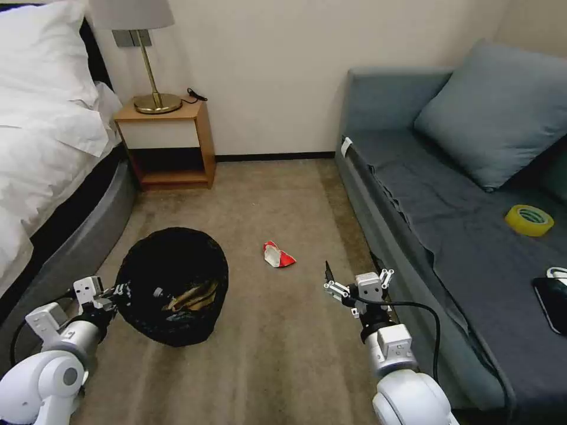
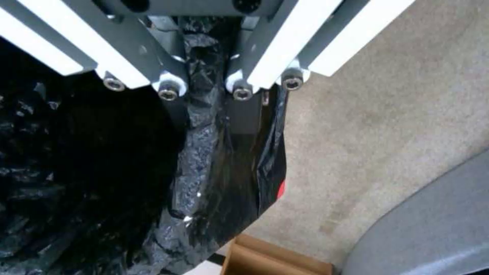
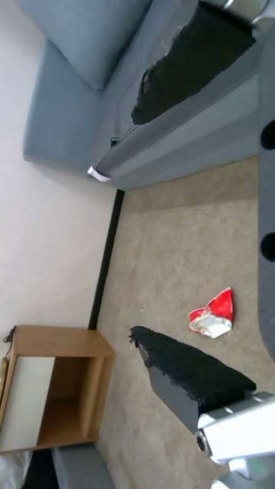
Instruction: Pick up the trash bin, then pick up the garbage on the floor and place it into the trash bin.
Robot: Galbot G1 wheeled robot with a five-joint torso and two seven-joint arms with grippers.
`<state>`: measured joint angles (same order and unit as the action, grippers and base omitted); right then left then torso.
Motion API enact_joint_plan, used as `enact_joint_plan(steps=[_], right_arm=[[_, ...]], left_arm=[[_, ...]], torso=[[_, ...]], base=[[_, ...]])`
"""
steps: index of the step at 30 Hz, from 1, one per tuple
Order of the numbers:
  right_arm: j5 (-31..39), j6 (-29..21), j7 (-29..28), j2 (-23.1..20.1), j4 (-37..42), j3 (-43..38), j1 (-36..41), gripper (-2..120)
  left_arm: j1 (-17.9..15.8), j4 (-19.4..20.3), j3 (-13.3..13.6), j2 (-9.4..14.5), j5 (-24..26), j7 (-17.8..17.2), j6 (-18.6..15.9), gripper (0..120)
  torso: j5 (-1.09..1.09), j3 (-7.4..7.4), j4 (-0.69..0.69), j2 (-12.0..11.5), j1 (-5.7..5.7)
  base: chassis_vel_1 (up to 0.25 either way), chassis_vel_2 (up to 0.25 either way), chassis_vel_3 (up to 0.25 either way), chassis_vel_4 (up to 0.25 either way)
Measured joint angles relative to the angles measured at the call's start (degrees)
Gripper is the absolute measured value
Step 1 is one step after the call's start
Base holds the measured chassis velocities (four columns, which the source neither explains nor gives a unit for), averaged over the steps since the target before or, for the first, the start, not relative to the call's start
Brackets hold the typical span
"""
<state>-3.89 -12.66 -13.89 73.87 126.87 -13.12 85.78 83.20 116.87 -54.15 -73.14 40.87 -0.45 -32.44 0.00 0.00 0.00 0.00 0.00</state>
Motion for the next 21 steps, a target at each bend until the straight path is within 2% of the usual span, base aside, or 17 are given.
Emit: enact_joint_plan(steps=[21], right_arm=[[0.05, -0.46, 0.14, 0.11, -0.65, 0.34, -0.24, 100]], left_arm=[[-0.29, -0.62, -1.44, 0.16, 0.87, -0.05, 0.00, 3]], torso=[[0.00, 0.00, -0.01, 0.00, 0.00]], base=[[-0.098, 0.091, 0.095, -0.094]])
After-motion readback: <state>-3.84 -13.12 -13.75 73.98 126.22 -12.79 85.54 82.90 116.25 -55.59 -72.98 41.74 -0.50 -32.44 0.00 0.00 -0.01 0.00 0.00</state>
